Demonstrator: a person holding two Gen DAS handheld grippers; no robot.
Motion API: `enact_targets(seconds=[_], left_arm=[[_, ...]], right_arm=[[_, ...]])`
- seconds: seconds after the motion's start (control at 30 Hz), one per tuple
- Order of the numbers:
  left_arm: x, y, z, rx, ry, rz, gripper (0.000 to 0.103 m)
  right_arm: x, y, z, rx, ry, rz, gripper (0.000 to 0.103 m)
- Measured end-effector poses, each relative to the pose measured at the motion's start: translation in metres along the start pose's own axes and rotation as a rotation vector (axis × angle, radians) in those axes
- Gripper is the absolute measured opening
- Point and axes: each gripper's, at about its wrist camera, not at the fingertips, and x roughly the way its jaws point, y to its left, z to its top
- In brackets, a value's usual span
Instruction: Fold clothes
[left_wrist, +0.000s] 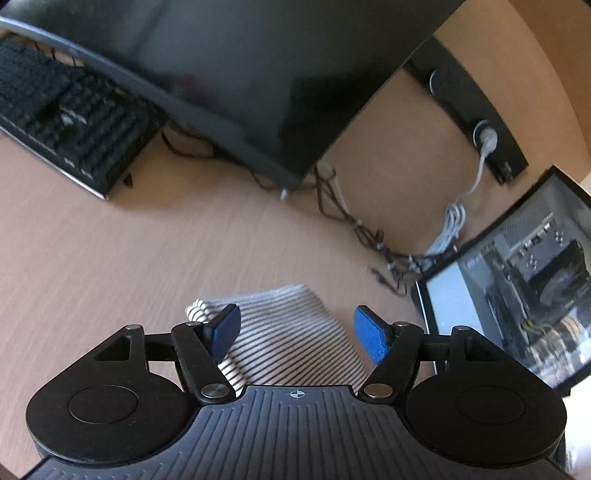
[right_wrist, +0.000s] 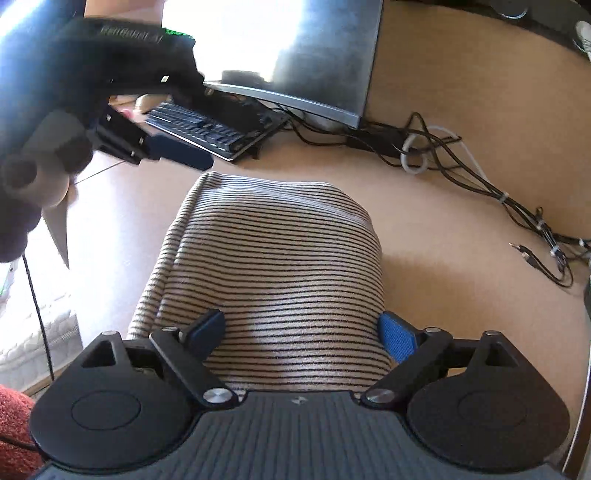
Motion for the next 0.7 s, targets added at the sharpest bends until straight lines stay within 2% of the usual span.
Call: enact_targets(seconds=[0.1, 0.23, 0.3, 0.43, 0.6, 0.7], left_arm=[[0.002, -0.006, -0.008, -0.020, 0.007, 0.018, 0.073], [-0.014, -0.023, -0.015, 0.044, -0.044, 0.023, 0.074], [-0.022, -0.027, -0.013, 0.077, -0.067, 0.005, 0.084], [-0.023, -0.022, -0.008, 0.071, -0.058, -0.005, 0.086], [-0.024, 0.001, -0.009, 0.032, -0.042, 0.087, 0.089], [-0.025, 0.018, -0.014, -0.003, 0.012, 0.142, 0.092]], right_arm=[[0.006, -0.008, 0.002, -0.022, -0.005, 0.032, 0.092], [0.012, -0.011, 0.004, -0.027, 0.000, 0.043, 0.094], [0.015, -0.009, 0.005, -0.035, -0.001, 0.038, 0.095], [0.030, -0.006, 0.017, -0.009, 0.008, 0.046, 0.097], [0.045, -0.003, 0.034, -0.010, 0.012, 0.080, 0.097], [0.047, -0.011, 0.044, -0.002, 0.017, 0.135, 0.096]])
